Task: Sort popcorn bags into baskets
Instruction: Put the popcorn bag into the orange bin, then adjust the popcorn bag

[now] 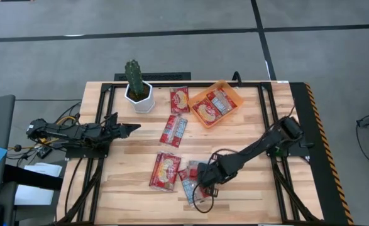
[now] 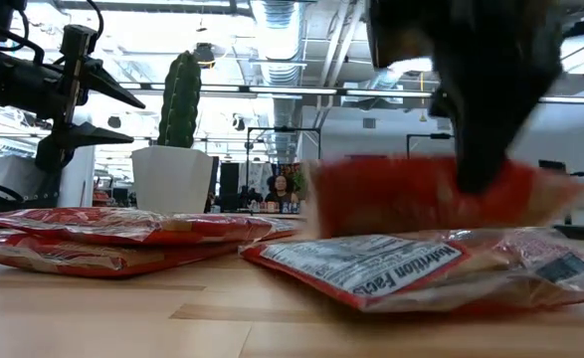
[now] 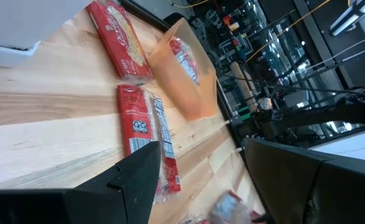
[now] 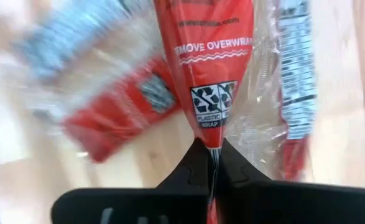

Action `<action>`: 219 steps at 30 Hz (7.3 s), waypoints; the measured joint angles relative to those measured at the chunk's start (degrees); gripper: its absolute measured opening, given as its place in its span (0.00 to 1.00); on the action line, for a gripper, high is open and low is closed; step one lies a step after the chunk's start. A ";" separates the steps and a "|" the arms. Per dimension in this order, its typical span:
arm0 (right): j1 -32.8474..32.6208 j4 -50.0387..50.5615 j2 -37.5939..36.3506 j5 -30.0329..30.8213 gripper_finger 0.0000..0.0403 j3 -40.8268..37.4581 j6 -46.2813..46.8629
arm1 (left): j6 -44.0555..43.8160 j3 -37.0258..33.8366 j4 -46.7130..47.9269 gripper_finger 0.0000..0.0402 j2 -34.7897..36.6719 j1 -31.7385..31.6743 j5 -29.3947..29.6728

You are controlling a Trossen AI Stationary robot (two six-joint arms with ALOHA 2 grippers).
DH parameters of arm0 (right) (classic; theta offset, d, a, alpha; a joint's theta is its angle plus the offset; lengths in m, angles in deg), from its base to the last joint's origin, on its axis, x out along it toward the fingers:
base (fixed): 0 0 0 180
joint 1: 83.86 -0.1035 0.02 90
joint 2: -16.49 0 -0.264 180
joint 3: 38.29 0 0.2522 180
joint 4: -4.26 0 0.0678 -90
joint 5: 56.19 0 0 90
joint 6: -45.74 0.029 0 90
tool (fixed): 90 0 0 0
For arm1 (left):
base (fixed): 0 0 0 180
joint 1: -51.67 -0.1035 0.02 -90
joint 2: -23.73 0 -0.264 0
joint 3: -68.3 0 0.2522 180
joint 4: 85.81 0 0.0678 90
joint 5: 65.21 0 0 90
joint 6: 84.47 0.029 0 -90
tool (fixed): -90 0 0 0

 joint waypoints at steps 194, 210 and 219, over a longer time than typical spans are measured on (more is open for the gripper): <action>10.72 30.93 -23.01 23.08 0.32 17.42 7.83 | 53.22 73.33 44.18 0.00 -76.75 -16.63 -44.81; 1.39 -21.69 -20.10 3.95 0.38 -4.16 -1.70 | 10.06 73.18 59.09 0.00 -54.44 31.28 -23.41; -4.17 -32.95 -8.14 2.20 0.27 0.03 -1.43 | -3.15 73.16 56.52 0.00 -70.40 56.73 -3.16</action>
